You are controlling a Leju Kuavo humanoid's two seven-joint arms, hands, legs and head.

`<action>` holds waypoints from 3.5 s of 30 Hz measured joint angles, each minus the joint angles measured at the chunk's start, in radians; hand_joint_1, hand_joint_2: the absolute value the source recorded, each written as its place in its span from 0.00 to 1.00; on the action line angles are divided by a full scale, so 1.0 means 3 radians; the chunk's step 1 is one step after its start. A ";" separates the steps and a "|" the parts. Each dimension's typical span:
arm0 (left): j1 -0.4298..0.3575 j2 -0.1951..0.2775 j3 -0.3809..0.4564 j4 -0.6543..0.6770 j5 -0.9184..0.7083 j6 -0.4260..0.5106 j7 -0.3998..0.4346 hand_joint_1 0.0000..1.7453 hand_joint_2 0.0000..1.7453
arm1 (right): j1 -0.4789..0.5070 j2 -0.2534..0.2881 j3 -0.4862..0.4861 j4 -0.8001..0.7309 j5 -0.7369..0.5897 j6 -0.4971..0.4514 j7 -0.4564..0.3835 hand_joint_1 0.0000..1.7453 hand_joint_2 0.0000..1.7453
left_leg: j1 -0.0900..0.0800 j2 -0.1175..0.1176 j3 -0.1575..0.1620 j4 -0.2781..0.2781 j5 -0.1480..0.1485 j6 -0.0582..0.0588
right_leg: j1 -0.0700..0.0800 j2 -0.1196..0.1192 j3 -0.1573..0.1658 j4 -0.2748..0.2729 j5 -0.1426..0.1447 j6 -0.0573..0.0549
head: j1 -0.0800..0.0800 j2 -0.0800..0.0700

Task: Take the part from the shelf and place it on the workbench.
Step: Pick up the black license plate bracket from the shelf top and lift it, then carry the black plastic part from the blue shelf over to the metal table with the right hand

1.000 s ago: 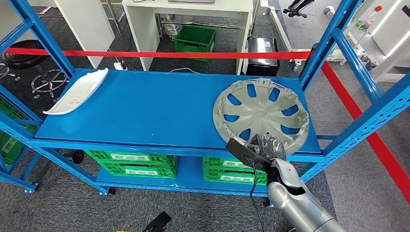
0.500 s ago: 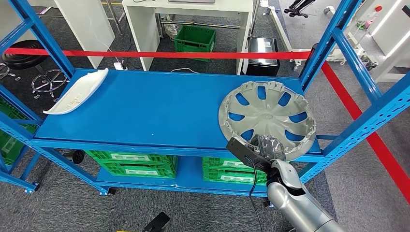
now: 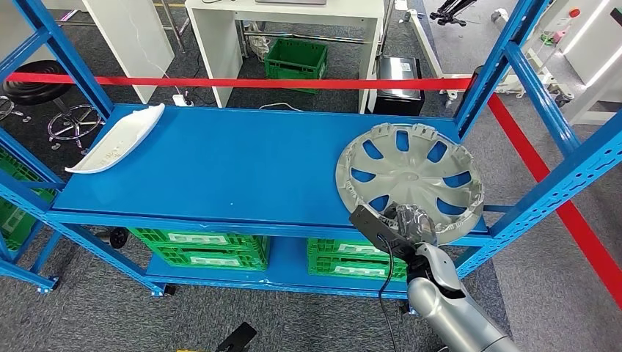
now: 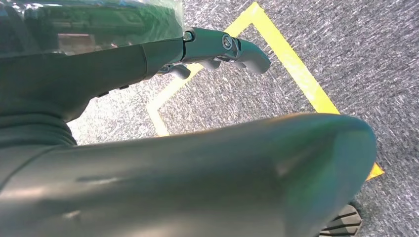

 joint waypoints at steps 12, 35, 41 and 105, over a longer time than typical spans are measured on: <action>0.0004 0.0010 0.0000 0.0000 -0.0005 0.0004 -0.0004 0.00 0.00 | 0.0046 -0.0033 -0.0108 -0.0118 -0.0219 -0.0124 -0.0116 1.00 1.00 | 0.0000 0.0000 0.0000 0.0000 0.0000 0.0000 | 0.0000 0.0000 0.0000 0.0000 0.0000 0.0000 | 0.0000 0.0000; 0.0064 0.0044 0.0003 0.0000 0.0027 0.0045 -0.0120 0.00 0.00 | 0.0233 -0.0178 -0.0489 -0.1451 -0.1550 -0.0279 -0.0935 1.00 1.00 | 0.0000 0.0001 -0.0003 -0.0005 0.0000 0.0000 | 0.0000 0.0001 -0.0007 0.0000 0.0000 0.0000 | 0.0000 0.0000; 0.0068 0.0050 0.0003 -0.0002 0.0052 0.0049 -0.0145 0.00 0.00 | 0.0280 -0.0212 -0.0518 -0.1705 -0.1753 -0.0213 -0.1098 1.00 1.00 | 0.0000 0.0002 -0.0004 -0.0005 0.0000 0.0000 | -0.0001 0.0003 -0.0009 0.0000 0.0000 0.0000 | -0.0001 0.0000; 0.0080 0.0058 0.0000 -0.0018 0.0172 0.0071 -0.0278 0.00 1.00 | 0.0193 -0.0254 0.0114 -0.3311 -0.2256 0.0512 -0.1776 1.00 1.00 | -0.0001 0.0001 -0.0011 -0.0009 0.0000 0.0000 | -0.0004 0.0002 -0.0011 0.0000 -0.0001 0.0001 | 0.0000 0.0000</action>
